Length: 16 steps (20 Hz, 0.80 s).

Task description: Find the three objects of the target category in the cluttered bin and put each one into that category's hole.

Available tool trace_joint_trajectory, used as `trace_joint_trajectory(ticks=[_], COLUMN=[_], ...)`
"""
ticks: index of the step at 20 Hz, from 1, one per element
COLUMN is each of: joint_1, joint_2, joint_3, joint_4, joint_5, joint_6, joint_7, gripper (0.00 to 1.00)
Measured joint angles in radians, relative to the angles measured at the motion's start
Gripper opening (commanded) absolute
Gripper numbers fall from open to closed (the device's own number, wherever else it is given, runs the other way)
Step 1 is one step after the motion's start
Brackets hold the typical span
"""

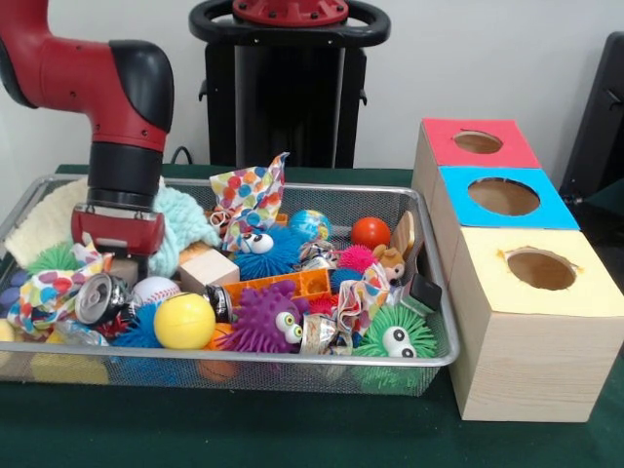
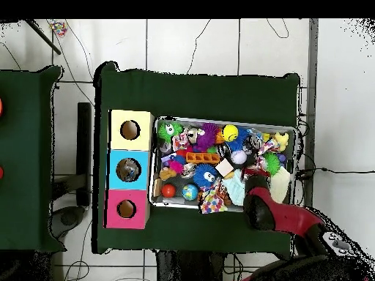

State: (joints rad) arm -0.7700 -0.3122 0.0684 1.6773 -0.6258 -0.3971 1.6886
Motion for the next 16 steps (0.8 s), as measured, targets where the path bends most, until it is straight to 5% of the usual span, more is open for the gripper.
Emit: trace_joint_trajectory(ticks=[16], joint_1=[-0.023], joint_2=[-0.008], joint_3=[0.007], joint_4=[0.004], joint_5=[-0.147], joint_6=[-0.015], joint_7=[0.0], gripper=[1.0])
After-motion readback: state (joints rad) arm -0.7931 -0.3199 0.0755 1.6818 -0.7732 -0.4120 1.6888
